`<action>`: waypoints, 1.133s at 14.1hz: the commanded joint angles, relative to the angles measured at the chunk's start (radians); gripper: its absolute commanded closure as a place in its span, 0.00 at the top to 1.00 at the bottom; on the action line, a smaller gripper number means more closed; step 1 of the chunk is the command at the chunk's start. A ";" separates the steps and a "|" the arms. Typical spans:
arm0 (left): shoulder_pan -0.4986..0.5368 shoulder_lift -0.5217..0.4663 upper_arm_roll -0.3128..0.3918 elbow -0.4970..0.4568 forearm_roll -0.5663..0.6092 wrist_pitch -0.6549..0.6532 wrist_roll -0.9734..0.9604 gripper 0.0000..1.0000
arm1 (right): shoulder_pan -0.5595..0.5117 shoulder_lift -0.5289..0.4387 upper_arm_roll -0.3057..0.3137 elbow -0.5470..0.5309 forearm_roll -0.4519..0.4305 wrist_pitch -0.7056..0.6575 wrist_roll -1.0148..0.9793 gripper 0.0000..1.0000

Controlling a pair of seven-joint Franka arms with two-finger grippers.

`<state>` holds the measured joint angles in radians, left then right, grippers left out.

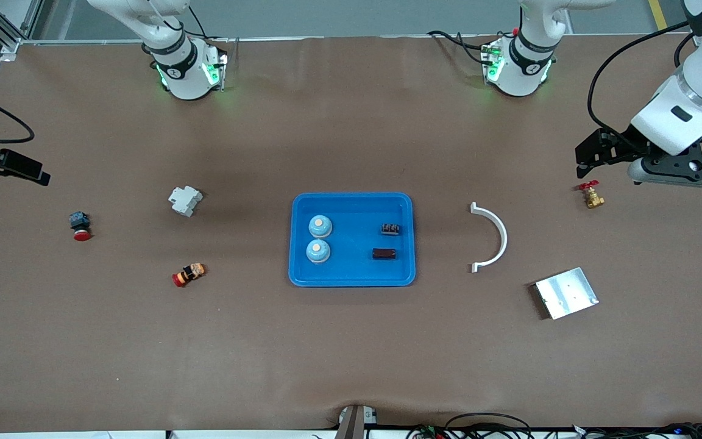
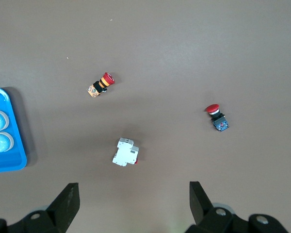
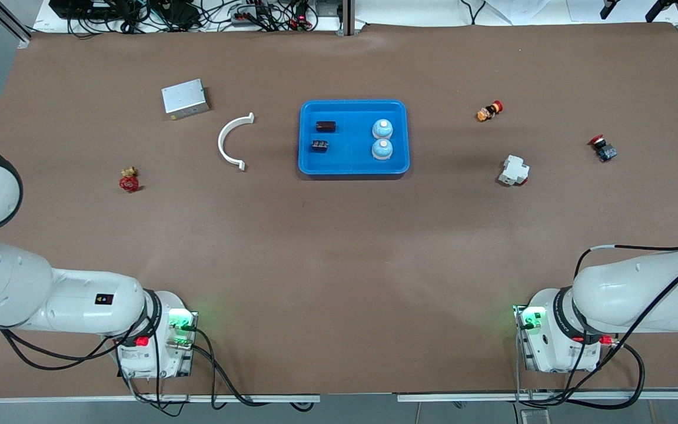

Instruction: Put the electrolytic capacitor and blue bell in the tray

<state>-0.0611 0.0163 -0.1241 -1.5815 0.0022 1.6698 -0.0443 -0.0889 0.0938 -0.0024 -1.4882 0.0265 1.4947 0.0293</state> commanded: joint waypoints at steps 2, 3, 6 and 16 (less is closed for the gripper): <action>-0.002 -0.004 0.000 0.009 -0.013 0.001 0.004 1.00 | -0.005 -0.002 0.004 0.005 -0.008 -0.002 0.001 1.00; -0.002 -0.002 0.000 0.009 -0.011 0.001 0.004 1.00 | -0.005 -0.002 0.004 0.005 -0.008 -0.002 0.001 1.00; 0.009 -0.002 0.001 0.011 -0.014 0.001 0.008 1.00 | -0.005 -0.002 0.004 0.005 -0.008 -0.002 0.001 1.00; 0.009 -0.001 0.003 0.011 -0.008 0.001 0.003 1.00 | -0.006 -0.002 0.004 0.005 -0.008 -0.002 0.001 1.00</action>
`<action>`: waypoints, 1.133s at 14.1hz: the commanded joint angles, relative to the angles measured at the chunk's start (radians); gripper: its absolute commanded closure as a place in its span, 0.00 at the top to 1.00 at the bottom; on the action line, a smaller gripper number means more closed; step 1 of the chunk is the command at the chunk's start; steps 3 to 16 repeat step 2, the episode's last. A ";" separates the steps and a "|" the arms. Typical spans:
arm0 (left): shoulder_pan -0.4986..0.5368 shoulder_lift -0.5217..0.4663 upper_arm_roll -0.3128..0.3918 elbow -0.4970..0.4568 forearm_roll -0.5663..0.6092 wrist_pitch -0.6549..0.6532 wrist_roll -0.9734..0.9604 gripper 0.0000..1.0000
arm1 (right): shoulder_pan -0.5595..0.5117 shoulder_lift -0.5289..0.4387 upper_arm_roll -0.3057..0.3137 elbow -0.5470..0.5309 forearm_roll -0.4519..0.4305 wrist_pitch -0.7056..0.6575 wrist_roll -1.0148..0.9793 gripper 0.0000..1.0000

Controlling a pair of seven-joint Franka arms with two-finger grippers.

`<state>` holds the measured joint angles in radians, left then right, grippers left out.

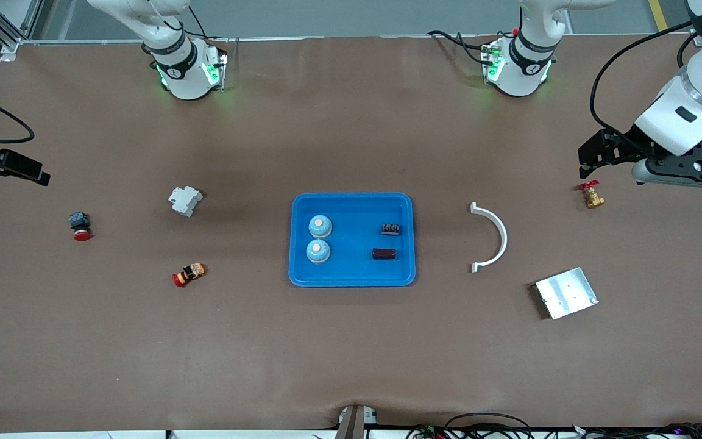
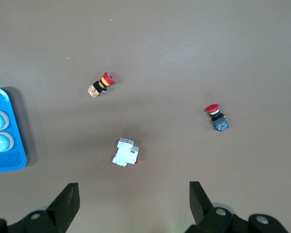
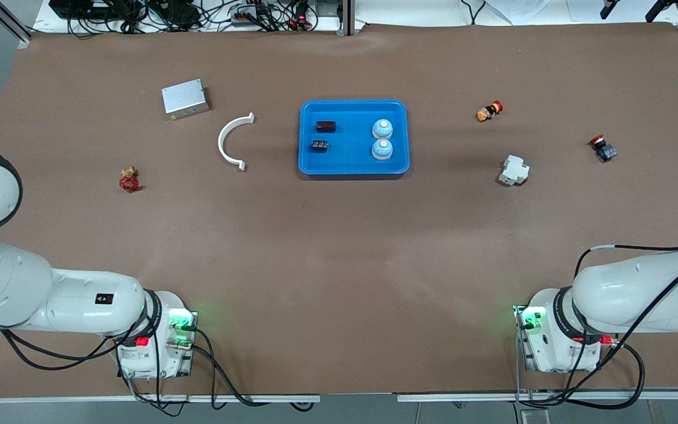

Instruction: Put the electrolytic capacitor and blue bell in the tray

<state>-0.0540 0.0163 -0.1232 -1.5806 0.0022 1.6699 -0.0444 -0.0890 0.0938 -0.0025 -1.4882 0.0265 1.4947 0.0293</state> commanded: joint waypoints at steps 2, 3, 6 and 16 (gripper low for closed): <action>0.005 0.001 0.004 0.010 -0.007 0.001 0.008 1.00 | -0.006 -0.002 0.004 0.005 -0.008 -0.002 0.001 1.00; 0.005 0.001 0.004 0.010 -0.007 0.001 0.008 1.00 | -0.006 -0.002 0.004 0.005 -0.008 -0.002 0.001 1.00; 0.005 0.001 0.004 0.010 -0.007 0.001 0.008 1.00 | -0.006 -0.002 0.004 0.005 -0.008 -0.002 0.001 1.00; 0.005 0.001 0.004 0.010 -0.007 0.001 0.008 1.00 | -0.006 -0.002 0.004 0.005 -0.008 -0.002 0.001 1.00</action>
